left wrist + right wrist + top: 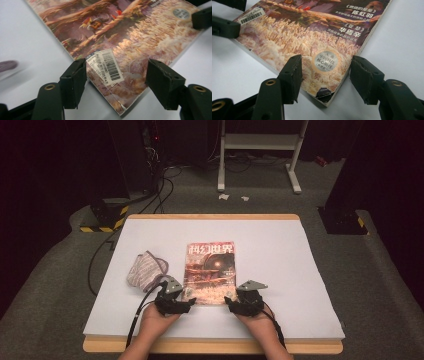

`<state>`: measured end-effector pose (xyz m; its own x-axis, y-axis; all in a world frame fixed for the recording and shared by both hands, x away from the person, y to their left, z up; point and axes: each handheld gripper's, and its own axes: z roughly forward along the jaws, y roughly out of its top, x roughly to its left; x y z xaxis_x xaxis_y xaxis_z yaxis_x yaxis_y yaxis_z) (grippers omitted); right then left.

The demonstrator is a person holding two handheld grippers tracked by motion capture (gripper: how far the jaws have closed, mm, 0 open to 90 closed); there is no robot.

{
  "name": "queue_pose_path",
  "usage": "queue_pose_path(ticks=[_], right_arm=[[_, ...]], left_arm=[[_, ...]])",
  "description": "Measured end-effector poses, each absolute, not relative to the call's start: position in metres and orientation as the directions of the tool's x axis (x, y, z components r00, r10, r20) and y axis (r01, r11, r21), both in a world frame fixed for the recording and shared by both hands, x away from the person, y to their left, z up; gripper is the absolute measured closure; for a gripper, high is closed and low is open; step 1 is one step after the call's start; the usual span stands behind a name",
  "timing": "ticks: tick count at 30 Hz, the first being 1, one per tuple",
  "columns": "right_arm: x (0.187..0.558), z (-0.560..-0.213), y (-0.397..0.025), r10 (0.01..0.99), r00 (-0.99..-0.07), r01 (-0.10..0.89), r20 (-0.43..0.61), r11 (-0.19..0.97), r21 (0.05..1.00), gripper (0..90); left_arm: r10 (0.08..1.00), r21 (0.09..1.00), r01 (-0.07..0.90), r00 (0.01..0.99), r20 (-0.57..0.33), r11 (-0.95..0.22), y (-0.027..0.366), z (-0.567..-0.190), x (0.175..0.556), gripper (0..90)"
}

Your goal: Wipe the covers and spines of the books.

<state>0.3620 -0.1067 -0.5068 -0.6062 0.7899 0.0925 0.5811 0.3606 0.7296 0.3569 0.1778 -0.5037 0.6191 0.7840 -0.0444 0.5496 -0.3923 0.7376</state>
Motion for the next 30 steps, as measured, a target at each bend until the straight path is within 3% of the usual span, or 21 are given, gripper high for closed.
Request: queue_pose_path(ticks=[5, 15, 23, 30], right_arm=[[0.362, -0.507, -0.105, 0.788, -0.609, 0.578, 0.091, 0.363, 0.731, 43.3], [0.36, -0.502, -0.114, 0.797, -0.603, 0.511, 0.033, 0.354, 0.784, 40.7], [0.36, -0.494, -0.143, 0.847, -0.532, 0.491, 0.02, 0.289, 0.822, 39.6], [0.363, -0.485, -0.189, 0.909, -0.416, 0.481, 0.006, 0.215, 0.85, 38.8]], left_arm=[[0.78, 0.735, 0.555, 0.623, -0.057, -0.389, 0.178, -0.504, 0.358, 33.4], [0.784, 0.802, 0.469, 0.621, -0.001, -0.37, 0.191, -0.494, 0.35, 33.5], [0.819, 0.846, 0.443, 0.573, -0.014, -0.296, 0.217, -0.482, 0.346, 33.9], [0.866, 0.875, 0.438, 0.498, -0.046, -0.206, 0.254, -0.469, 0.346, 34.3]])
